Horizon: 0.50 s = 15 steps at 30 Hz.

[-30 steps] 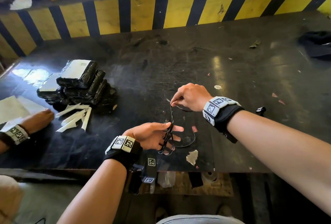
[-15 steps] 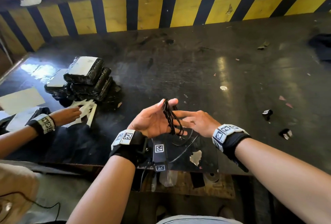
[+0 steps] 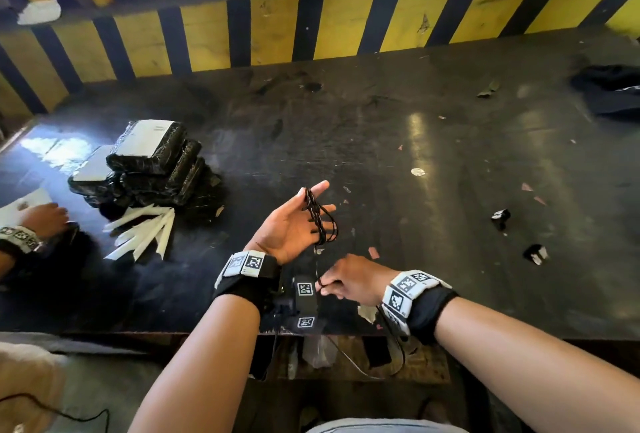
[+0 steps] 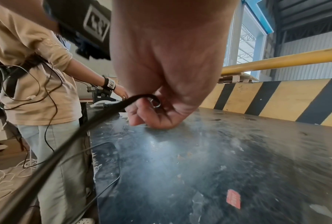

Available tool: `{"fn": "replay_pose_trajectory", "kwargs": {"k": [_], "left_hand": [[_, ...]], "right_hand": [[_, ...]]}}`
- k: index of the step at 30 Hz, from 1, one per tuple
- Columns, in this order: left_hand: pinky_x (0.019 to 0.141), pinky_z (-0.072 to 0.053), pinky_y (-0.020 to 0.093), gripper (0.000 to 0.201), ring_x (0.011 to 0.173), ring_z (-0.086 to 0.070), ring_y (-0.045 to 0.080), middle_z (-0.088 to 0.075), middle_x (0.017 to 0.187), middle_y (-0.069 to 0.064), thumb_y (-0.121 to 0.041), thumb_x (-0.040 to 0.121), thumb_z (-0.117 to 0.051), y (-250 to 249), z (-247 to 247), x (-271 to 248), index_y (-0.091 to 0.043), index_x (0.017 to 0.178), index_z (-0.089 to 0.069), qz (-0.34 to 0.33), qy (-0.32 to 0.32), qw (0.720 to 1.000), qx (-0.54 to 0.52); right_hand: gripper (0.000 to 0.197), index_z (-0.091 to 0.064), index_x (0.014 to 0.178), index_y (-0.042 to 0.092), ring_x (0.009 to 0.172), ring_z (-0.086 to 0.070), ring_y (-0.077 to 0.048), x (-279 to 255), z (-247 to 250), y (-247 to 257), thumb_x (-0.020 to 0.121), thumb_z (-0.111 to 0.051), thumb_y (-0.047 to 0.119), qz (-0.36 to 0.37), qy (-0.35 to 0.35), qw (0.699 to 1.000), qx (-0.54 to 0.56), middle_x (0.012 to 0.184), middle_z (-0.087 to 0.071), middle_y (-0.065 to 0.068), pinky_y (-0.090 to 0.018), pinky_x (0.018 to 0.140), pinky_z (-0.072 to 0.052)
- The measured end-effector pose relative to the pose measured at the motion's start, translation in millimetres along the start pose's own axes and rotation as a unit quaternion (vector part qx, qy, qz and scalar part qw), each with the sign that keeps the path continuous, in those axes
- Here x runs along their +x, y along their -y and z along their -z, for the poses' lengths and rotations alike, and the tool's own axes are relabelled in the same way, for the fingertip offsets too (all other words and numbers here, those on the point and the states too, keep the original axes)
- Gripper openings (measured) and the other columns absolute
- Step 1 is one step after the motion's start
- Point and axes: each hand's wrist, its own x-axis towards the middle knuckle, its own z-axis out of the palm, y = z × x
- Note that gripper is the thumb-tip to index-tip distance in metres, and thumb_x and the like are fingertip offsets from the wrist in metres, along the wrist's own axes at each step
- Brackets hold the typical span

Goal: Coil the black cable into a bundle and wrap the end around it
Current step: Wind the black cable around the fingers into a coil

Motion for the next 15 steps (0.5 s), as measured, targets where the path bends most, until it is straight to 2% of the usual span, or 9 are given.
{"fn": "replay_pose_trajectory", "kwargs": {"k": [1, 3, 5, 6, 7, 9, 10, 13, 15], "left_hand": [[0.099, -0.043, 0.052, 0.043, 0.101, -0.056, 0.033, -0.05, 0.127, 0.018, -0.046, 0.101, -0.043, 3.3, 6.6, 1.2, -0.03, 0.133, -0.068, 0.003, -0.016, 1.0, 0.021], [0.099, -0.04, 0.048, 0.043, 0.096, -0.053, 0.028, -0.048, 0.113, 0.011, -0.045, 0.102, -0.046, 9.1, 15.2, 1.0, -0.027, 0.134, -0.067, 0.008, -0.042, 0.997, 0.071], [0.089, -0.05, 0.038, 0.04, 0.089, -0.059, 0.023, -0.057, 0.101, 0.006, -0.039, 0.106, -0.044, 14.3, 20.1, -0.4, -0.021, 0.131, -0.069, 0.016, -0.066, 0.991, 0.118], [0.083, -0.054, 0.035, 0.04, 0.086, -0.064, 0.021, -0.064, 0.099, 0.005, -0.035, 0.108, -0.041, 16.9, 22.6, -1.7, -0.018, 0.13, -0.07, 0.022, -0.078, 0.986, 0.145], [0.085, -0.057, 0.037, 0.04, 0.091, -0.068, 0.024, -0.069, 0.105, 0.008, -0.032, 0.109, -0.04, 20.2, 25.3, -3.1, -0.017, 0.129, -0.071, 0.03, -0.084, 0.981, 0.174], [0.096, -0.056, 0.044, 0.039, 0.109, -0.068, 0.031, -0.069, 0.124, 0.019, -0.031, 0.109, -0.04, 27.5, 32.1, -4.8, -0.018, 0.127, -0.073, 0.053, -0.074, 0.971, 0.219], [0.093, -0.056, 0.041, 0.038, 0.105, -0.07, 0.029, -0.07, 0.123, 0.019, -0.031, 0.109, -0.041, 30.8, 32.4, -5.6, -0.02, 0.122, -0.076, 0.066, -0.072, 0.968, 0.233], [0.063, -0.05, 0.023, 0.043, 0.068, -0.063, 0.011, -0.07, 0.092, 0.009, -0.031, 0.107, -0.046, 37.3, 30.2, -7.1, -0.028, 0.09, -0.085, 0.107, -0.106, 0.942, 0.301], [0.066, -0.048, 0.024, 0.04, 0.068, -0.056, 0.011, -0.068, 0.094, 0.003, -0.035, 0.107, -0.046, 40.8, 30.3, -9.1, -0.024, 0.099, -0.084, 0.142, -0.089, 0.936, 0.309]], "right_hand": [[0.027, -0.072, 0.108, 0.039, 0.115, -0.063, -0.013, 0.5, 0.7, -1.2, 0.105, -0.046, 0.034, -0.014, 0.003, 1.0, -0.007, 0.073, -0.061, 0.025, -0.049, 0.1, -0.024], [0.025, -0.067, 0.117, 0.045, 0.115, -0.064, -0.014, 0.2, 3.9, -5.7, 0.103, -0.048, 0.038, -0.024, -0.012, 1.0, -0.009, 0.097, -0.072, 0.025, -0.062, 0.109, -0.03], [0.023, -0.071, 0.115, 0.041, 0.104, -0.069, -0.018, -2.3, 11.5, -9.6, 0.101, -0.054, 0.037, -0.024, -0.031, 0.999, -0.004, 0.113, -0.075, 0.017, -0.057, 0.103, -0.048], [0.022, -0.074, 0.114, 0.035, 0.099, -0.07, -0.019, -4.3, 16.0, -9.7, 0.1, -0.057, 0.034, -0.016, -0.039, 0.999, 0.001, 0.113, -0.076, 0.012, -0.051, 0.098, -0.054], [0.021, -0.076, 0.112, 0.03, 0.096, -0.071, -0.02, -6.5, 21.5, -9.5, 0.1, -0.059, 0.032, -0.011, -0.049, 0.999, -0.001, 0.11, -0.077, 0.008, -0.046, 0.093, -0.057], [0.018, -0.078, 0.104, 0.025, 0.089, -0.07, -0.022, -8.2, 33.9, -8.4, 0.099, -0.062, 0.03, 0.0, -0.074, 0.997, -0.022, 0.098, -0.076, 0.001, -0.043, 0.087, -0.057], [0.017, -0.078, 0.1, 0.024, 0.087, -0.069, -0.023, -7.8, 40.1, -8.6, 0.098, -0.062, 0.03, 0.002, -0.085, 0.996, -0.036, 0.095, -0.075, -0.001, -0.042, 0.084, -0.057], [0.017, -0.078, 0.104, 0.029, 0.083, -0.07, -0.025, -6.5, 59.6, -6.2, 0.099, -0.061, 0.031, -0.004, -0.116, 0.989, -0.089, 0.104, -0.075, 0.0, -0.038, 0.081, -0.056], [0.019, -0.077, 0.107, 0.031, 0.069, -0.065, -0.02, -6.6, 72.1, -6.1, 0.099, -0.06, 0.032, -0.006, -0.142, 0.983, -0.117, 0.11, -0.075, 0.003, -0.038, 0.084, -0.057]]}}
